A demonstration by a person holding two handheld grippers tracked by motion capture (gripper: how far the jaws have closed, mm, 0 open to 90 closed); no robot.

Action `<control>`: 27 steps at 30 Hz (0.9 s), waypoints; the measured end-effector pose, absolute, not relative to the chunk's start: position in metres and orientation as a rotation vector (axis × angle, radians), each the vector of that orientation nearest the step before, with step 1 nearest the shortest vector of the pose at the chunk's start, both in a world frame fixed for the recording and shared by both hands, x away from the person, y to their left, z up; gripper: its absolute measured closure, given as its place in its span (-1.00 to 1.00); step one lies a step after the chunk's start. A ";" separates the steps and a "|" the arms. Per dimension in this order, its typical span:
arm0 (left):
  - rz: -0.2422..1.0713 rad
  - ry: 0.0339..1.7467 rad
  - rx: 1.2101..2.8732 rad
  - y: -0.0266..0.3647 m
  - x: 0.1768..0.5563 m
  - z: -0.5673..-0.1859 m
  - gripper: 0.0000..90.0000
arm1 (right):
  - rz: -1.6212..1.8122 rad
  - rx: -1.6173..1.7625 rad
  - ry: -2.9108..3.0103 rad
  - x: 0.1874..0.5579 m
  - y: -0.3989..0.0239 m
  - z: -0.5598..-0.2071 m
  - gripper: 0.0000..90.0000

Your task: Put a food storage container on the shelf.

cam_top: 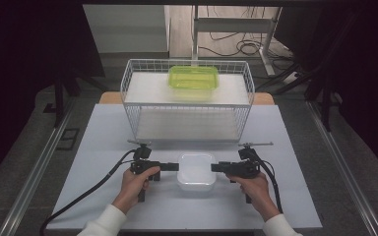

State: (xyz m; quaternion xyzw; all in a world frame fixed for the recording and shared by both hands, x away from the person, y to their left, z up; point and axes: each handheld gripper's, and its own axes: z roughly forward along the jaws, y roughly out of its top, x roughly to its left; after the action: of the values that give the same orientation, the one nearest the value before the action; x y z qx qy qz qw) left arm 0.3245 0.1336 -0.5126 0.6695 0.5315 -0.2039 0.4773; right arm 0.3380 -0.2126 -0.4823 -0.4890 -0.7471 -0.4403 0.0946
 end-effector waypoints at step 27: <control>-0.592 1.281 1.610 0.129 0.324 -0.519 0.60 | -1.255 -1.488 -1.974 0.342 -0.222 -0.498 0.54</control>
State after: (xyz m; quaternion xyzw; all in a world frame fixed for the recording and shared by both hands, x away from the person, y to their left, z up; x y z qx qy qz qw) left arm 0.3241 0.1293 -0.5194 0.6599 0.5250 -0.2425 0.4797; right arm 0.3416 -0.2220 -0.4978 -0.5276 -0.6999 -0.4449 0.1838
